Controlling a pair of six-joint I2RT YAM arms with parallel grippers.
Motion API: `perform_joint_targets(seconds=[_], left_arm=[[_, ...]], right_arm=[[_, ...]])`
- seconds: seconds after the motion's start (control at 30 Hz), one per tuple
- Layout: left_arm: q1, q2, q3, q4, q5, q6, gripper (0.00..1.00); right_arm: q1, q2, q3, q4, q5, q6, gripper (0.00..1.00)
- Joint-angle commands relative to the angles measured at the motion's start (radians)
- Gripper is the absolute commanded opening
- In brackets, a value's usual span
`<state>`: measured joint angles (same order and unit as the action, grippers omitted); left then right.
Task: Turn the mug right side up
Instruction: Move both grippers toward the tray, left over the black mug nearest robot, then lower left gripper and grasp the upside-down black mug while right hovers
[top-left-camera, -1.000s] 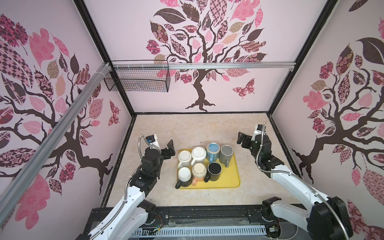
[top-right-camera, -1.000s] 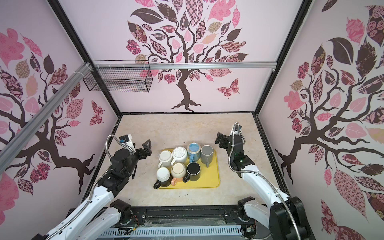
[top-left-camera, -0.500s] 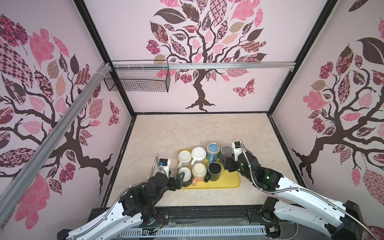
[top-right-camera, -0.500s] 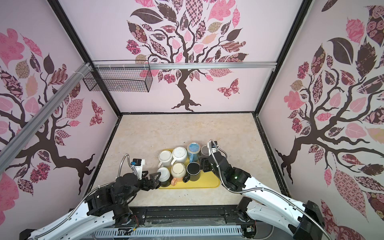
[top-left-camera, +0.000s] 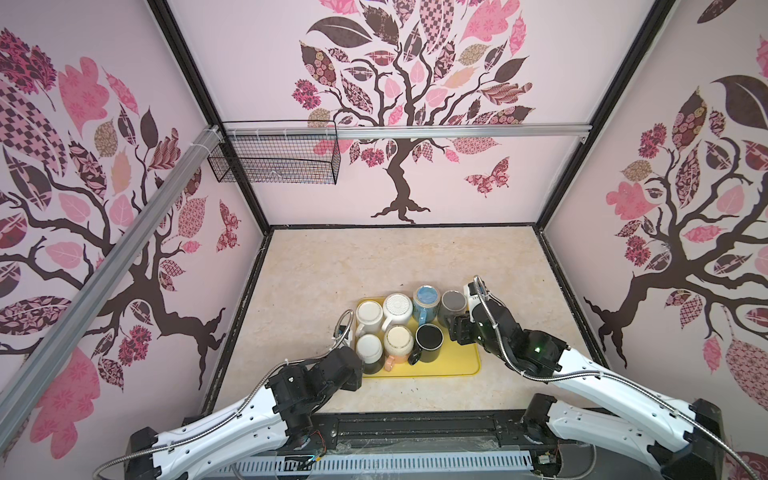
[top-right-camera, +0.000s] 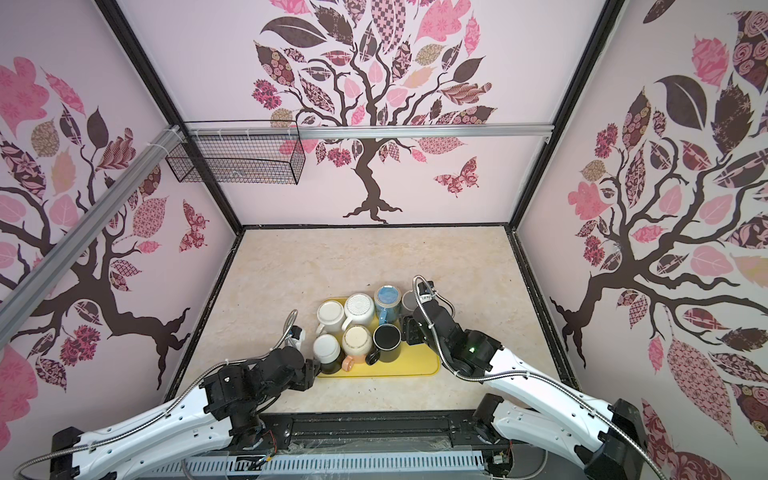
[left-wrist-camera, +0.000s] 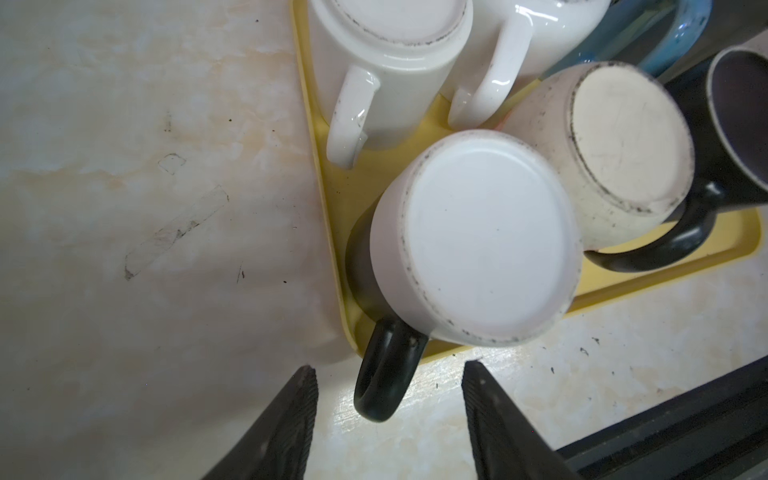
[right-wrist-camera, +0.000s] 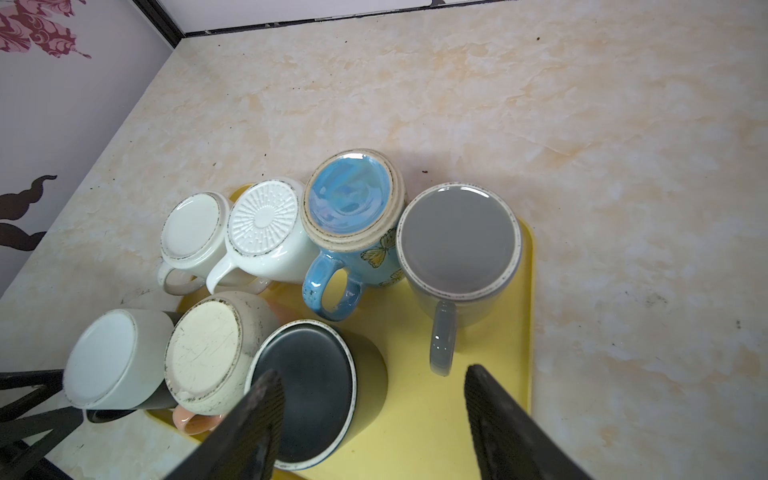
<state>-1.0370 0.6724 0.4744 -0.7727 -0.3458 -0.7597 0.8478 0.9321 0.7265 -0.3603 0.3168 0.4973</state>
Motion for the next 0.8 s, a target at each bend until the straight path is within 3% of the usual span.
perform_joint_targets(seconds=[0.0, 0.3, 0.53, 0.77], left_arm=[[-0.003, 0.008, 0.010, 0.010, 0.007, 0.005, 0.55], [-0.004, 0.103, 0.021, 0.049, 0.005, 0.028, 0.44], [-0.004, 0.172, 0.041, 0.068, 0.019, 0.044, 0.23], [-0.004, 0.209, 0.041, 0.080, -0.004, 0.058, 0.30]], right_arm=[[0.002, 0.010, 0.024, -0.022, 0.018, -0.006, 0.72], [0.004, 0.002, -0.024, 0.008, 0.012, 0.002, 0.72], [0.002, -0.014, -0.047, 0.015, 0.014, 0.013, 0.72], [0.002, -0.022, -0.063, 0.020, 0.016, 0.015, 0.73]])
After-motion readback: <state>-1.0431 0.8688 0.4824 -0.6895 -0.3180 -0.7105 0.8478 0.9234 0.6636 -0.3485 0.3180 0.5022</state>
